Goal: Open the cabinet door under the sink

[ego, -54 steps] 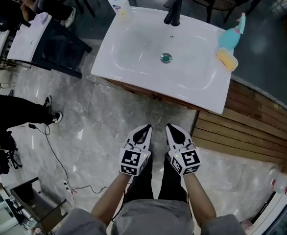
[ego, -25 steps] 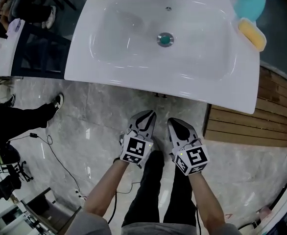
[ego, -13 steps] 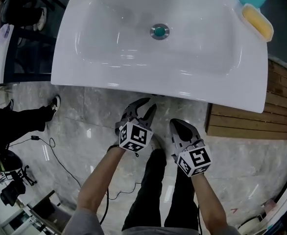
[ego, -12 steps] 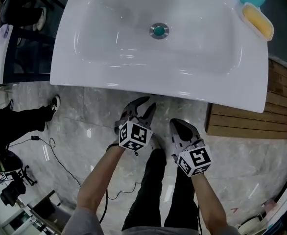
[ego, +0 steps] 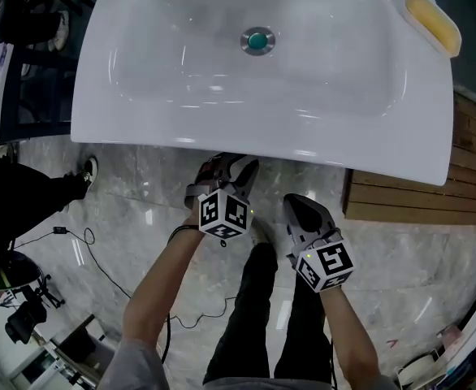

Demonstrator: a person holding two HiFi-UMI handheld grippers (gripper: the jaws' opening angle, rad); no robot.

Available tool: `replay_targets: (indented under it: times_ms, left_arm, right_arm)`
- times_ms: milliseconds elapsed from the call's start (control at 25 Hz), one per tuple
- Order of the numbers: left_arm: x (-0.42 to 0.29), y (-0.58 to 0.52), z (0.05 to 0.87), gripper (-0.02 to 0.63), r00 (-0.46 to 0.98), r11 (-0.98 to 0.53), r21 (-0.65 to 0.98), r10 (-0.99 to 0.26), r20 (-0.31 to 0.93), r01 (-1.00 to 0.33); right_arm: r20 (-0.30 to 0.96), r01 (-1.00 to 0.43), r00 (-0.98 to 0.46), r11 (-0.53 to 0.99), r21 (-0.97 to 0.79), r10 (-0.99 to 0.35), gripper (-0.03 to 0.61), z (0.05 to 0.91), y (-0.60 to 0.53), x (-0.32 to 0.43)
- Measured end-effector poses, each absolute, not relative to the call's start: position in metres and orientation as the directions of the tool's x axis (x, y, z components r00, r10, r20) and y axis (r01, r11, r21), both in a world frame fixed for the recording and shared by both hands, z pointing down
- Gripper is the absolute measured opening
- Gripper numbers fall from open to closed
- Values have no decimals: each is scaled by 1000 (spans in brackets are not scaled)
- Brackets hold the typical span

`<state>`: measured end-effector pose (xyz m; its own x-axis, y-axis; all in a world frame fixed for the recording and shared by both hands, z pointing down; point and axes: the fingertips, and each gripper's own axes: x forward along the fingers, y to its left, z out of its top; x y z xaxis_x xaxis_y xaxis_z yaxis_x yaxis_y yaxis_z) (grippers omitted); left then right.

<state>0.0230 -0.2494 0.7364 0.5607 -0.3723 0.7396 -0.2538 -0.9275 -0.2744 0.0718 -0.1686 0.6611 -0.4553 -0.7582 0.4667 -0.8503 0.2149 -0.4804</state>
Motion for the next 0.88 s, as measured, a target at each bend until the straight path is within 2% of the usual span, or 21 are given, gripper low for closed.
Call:
replay_targets:
  times_ms: [200, 360, 600, 880]
  left_arm:
    - [25, -254, 734, 108, 543, -921, -313, -390, 744, -233]
    - [24, -259, 737, 61, 541, -911, -337, -413, 732, -238]
    - [23, -259, 735, 55, 532, -908, -331, -418, 736, -256]
    - [17, -247, 738, 46, 537, -911, -407, -376, 755, -65]
  right_arm:
    - [474, -850, -452, 203, -486, -756, 11, 669, -165, 76]
    - [478, -850, -447, 191, -491, -756, 11, 674, -164, 78]
    - [474, -848, -449, 194, -494, -757, 11, 679, -163, 75]
    - [475, -852, -438, 183, -491, -763, 11, 684, -160, 70]
